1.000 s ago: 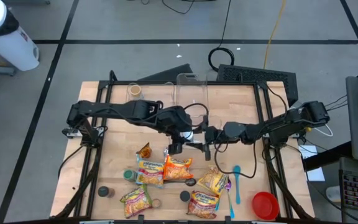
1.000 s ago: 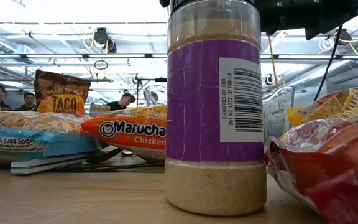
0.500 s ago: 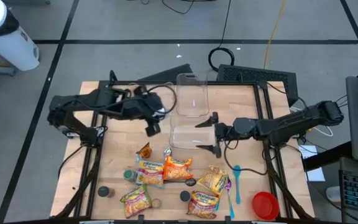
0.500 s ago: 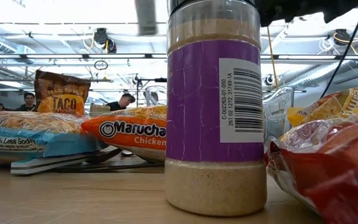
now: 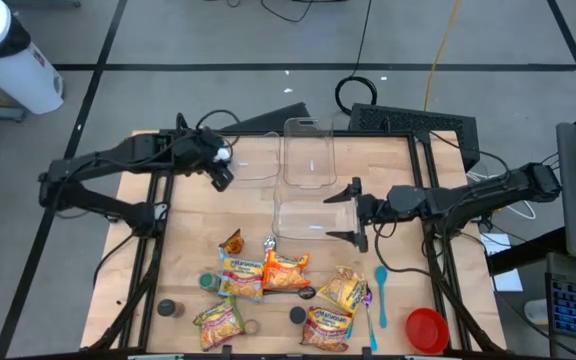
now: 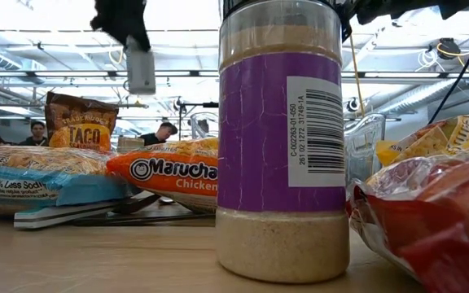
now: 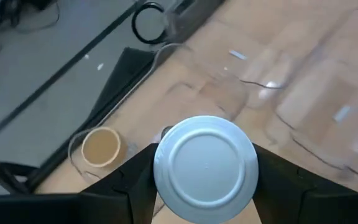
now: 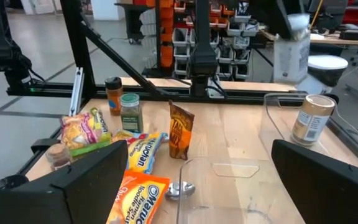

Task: Pick & Place Food Item
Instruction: Put the white seasoning bottle into the top left transparent container, then put the right purple seasoning bottle into the top left transparent container

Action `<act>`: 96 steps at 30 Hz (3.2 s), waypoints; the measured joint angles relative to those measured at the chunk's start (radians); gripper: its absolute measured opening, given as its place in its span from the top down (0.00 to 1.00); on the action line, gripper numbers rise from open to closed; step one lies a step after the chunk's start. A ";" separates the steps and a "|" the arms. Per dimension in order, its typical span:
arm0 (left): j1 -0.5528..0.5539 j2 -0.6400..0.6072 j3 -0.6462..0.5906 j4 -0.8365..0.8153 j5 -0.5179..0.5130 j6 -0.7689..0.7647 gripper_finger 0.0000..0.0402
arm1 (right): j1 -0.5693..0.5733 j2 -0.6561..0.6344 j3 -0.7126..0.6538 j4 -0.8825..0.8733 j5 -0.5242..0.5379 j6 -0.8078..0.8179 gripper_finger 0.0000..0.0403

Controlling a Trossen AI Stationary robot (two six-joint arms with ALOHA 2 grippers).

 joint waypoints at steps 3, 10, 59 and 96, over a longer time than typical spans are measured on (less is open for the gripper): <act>0.078 -0.029 -0.105 0.059 0.053 0.002 0.48 | 0.000 0.000 0.000 -0.002 0.000 0.000 0.03; 0.224 -0.044 -0.298 0.206 0.133 0.028 0.48 | 0.000 0.000 0.000 -0.011 0.000 0.000 0.03; 0.426 0.078 -0.536 0.487 0.257 0.001 0.48 | 0.000 0.000 0.000 -0.013 0.001 -0.001 0.03; 0.406 -0.077 -0.495 0.486 0.288 0.019 0.12 | 0.000 0.000 0.000 -0.018 0.001 -0.004 0.03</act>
